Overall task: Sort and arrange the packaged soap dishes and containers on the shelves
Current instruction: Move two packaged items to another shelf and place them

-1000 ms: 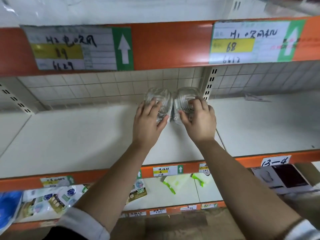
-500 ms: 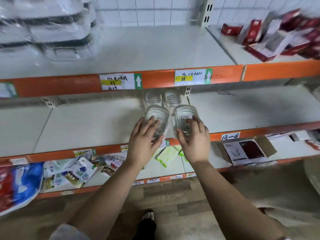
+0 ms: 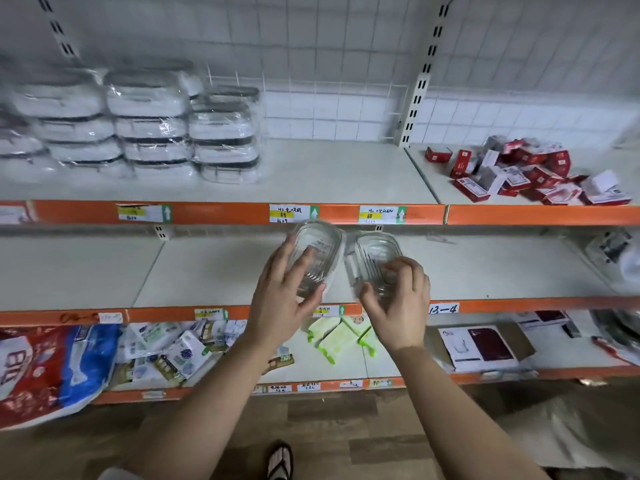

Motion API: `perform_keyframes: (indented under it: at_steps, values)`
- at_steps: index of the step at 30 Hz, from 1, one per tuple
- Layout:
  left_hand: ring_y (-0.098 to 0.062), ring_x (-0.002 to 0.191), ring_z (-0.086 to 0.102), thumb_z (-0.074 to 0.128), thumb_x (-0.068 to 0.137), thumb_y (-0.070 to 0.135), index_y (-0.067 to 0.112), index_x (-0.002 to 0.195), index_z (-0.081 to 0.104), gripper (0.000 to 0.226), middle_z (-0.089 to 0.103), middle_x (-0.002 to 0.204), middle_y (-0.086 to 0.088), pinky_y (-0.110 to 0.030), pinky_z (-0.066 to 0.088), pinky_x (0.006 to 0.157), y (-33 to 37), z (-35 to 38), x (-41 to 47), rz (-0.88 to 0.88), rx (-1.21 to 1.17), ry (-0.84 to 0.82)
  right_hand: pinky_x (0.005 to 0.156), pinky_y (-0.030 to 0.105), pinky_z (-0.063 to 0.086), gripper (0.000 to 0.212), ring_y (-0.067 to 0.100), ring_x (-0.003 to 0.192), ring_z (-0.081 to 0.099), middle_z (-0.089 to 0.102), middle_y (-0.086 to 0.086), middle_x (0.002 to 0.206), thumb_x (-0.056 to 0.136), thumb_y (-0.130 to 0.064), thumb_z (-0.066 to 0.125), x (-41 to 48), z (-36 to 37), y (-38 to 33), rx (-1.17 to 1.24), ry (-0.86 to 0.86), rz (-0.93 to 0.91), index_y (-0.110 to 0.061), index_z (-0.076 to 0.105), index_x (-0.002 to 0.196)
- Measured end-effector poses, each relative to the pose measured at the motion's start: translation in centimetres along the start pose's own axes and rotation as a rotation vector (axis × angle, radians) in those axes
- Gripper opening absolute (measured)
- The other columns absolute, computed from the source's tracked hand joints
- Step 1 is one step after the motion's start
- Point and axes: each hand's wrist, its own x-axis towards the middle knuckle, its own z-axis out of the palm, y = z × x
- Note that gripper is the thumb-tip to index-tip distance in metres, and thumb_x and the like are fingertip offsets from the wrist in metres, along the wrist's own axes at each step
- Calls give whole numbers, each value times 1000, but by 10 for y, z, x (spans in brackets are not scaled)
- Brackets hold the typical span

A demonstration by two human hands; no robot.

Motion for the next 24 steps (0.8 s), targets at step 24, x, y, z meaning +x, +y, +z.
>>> perform_keyframes:
  at_steps: [24]
  values:
    - [-25, 129, 39, 29, 81, 47, 16, 126, 58, 61, 55, 131, -5, -34, 25, 109, -106, -50, 148, -144, 116, -241, 92, 46, 35, 36, 37, 116, 45, 66, 1, 117, 83, -33, 51, 154, 79, -50, -222, -161, -121, -17, 69, 111]
